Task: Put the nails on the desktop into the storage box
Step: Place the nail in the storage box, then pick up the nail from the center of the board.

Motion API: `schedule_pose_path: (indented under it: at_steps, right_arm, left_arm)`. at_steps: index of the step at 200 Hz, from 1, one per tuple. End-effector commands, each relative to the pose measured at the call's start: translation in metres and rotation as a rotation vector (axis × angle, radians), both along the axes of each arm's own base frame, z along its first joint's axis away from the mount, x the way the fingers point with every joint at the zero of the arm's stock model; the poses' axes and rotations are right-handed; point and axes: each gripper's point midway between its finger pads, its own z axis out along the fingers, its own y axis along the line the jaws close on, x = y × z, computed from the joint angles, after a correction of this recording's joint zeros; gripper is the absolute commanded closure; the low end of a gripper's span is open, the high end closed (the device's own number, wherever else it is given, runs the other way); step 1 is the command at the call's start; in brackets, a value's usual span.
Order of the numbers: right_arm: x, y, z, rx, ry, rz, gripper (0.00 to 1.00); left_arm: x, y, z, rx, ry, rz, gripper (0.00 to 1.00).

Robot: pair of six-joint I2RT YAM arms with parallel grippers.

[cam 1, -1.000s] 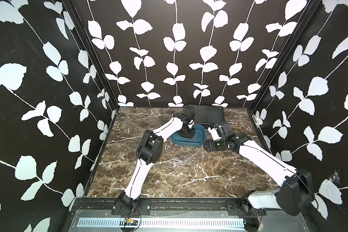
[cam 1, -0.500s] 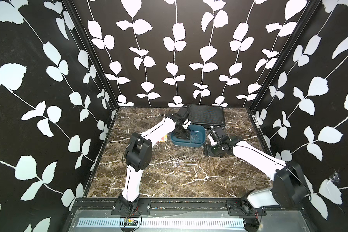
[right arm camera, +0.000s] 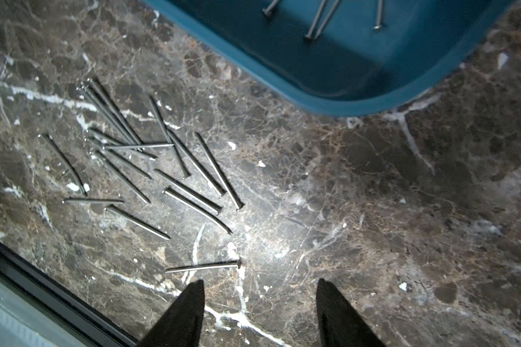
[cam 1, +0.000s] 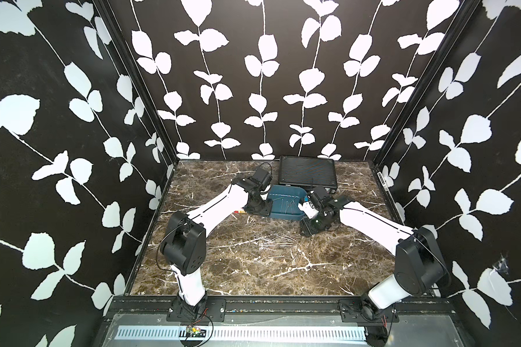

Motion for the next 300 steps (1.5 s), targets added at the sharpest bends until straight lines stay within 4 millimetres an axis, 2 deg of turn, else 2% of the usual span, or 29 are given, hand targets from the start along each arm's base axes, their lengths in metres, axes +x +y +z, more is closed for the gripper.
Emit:
schedule_pose_path:
  at_steps: [1,27,68,82,115,138,165,195,230,300]
  right_arm:
    - [-0.020,0.002,-0.006,-0.060,0.033,0.112,0.39]
    - [-0.041,0.012,-0.019,-0.120,0.071,0.202,0.39]
    - [-0.060,0.021,-0.036,-0.132,0.117,0.230,0.38]
    - [-0.062,0.022,-0.042,-0.135,0.124,0.222,0.38]
    - [-0.065,0.010,-0.051,-0.216,0.193,0.146,0.38]
    - [-0.067,0.009,-0.052,-0.219,0.231,0.029,0.37]
    - [-0.071,0.009,-0.063,-0.212,0.268,-0.071,0.37]
    - [-0.070,0.008,-0.071,-0.239,0.291,-0.099,0.37]
    - [-0.078,0.005,-0.080,-0.252,0.332,-0.126,0.38]
    - [-0.076,0.007,-0.090,-0.252,0.339,-0.150,0.47]
  left_arm:
    - [-0.006,0.012,0.001,0.017,-0.020,-0.033,0.52]
    - [-0.013,0.013,-0.015,0.009,-0.003,-0.053,0.52]
    - [-0.012,0.008,-0.016,-0.019,-0.011,-0.061,0.52]
    - [-0.013,0.009,-0.018,-0.012,-0.008,-0.068,0.52]
    - [-0.020,0.011,-0.019,-0.026,0.015,-0.046,0.51]
    - [-0.023,0.015,-0.019,-0.019,0.007,-0.042,0.51]
    - [-0.024,0.018,-0.021,-0.008,0.008,-0.034,0.51]
    - [-0.023,0.017,-0.020,-0.013,0.009,-0.029,0.51]
    - [-0.024,0.019,-0.020,0.000,0.015,-0.031,0.51]
    - [-0.024,0.021,-0.019,0.018,0.022,-0.038,0.50]
